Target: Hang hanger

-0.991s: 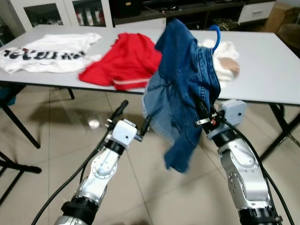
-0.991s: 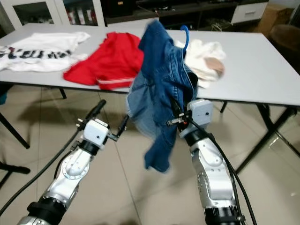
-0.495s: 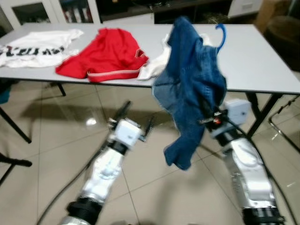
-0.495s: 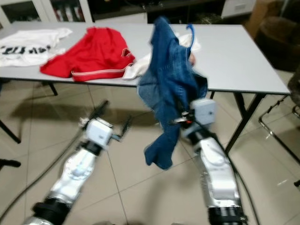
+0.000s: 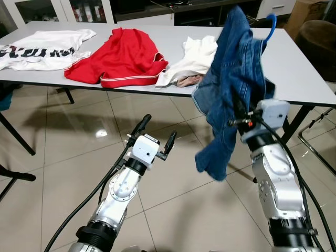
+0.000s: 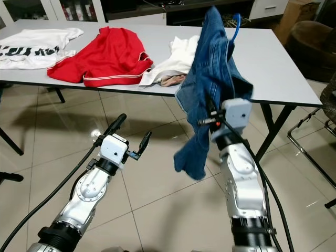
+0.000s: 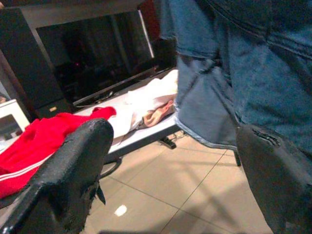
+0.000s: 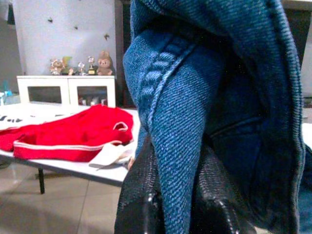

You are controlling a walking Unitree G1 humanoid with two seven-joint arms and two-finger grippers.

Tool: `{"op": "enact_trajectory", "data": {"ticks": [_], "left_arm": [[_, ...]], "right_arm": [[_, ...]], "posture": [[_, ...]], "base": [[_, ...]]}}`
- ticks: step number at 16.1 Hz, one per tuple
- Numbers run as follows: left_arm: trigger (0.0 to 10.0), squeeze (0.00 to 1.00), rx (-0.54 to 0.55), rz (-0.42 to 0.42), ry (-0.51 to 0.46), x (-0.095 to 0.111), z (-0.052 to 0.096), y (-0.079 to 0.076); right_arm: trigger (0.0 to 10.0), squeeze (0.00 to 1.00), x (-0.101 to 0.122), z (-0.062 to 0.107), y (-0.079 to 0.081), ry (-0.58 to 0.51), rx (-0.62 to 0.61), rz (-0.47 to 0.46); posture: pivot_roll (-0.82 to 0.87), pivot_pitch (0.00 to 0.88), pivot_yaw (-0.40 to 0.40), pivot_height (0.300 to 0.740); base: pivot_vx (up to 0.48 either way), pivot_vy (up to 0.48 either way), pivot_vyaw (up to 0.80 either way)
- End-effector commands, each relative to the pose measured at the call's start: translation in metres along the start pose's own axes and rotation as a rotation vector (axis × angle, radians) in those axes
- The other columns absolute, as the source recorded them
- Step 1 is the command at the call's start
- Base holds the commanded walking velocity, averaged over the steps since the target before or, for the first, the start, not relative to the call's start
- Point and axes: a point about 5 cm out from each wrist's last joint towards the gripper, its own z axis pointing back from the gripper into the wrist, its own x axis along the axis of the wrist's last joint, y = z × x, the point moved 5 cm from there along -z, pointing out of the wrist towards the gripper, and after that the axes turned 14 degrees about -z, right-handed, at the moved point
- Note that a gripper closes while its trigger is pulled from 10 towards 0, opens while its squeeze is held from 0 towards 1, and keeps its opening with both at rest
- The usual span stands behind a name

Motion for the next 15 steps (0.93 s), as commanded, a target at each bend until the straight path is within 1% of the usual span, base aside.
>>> {"op": "enact_trajectory", "data": {"ticks": [1,3,7,10,15], "left_arm": [[10.0,0.00,0.005,-0.020,-0.009,0.004,-0.003,0.003],[10.0,0.00,0.002,-0.028,-0.020,0.006,-0.005,0.003],[10.0,0.00,0.004,-0.034,-0.022,0.006,-0.006,0.004],[10.0,0.00,0.004,-0.039,-0.023,0.007,-0.007,0.004],[10.0,0.00,0.008,-0.045,-0.022,0.006,-0.008,0.006]], "right_arm": [[10.0,0.00,0.017,-0.007,0.001,-0.075,0.002,0.013],[10.0,0.00,0.022,-0.014,0.002,-0.099,-0.002,0.011],[10.0,0.00,0.023,-0.017,0.004,-0.110,0.002,0.011],[10.0,0.00,0.026,-0.023,0.003,-0.127,-0.002,0.011],[10.0,0.00,0.026,-0.026,0.004,-0.132,0.003,0.011]], "posture": [[-0.06,0.000,0.048,0.740],[-0.06,0.000,0.050,0.740],[-0.06,0.000,0.049,0.740],[-0.06,0.000,0.049,0.740],[-0.06,0.000,0.048,0.740]], "base": [[0.000,0.000,0.00],[0.336,0.000,0.00],[0.426,0.000,0.00],[0.480,0.000,0.00],[0.480,0.000,0.00]]}}
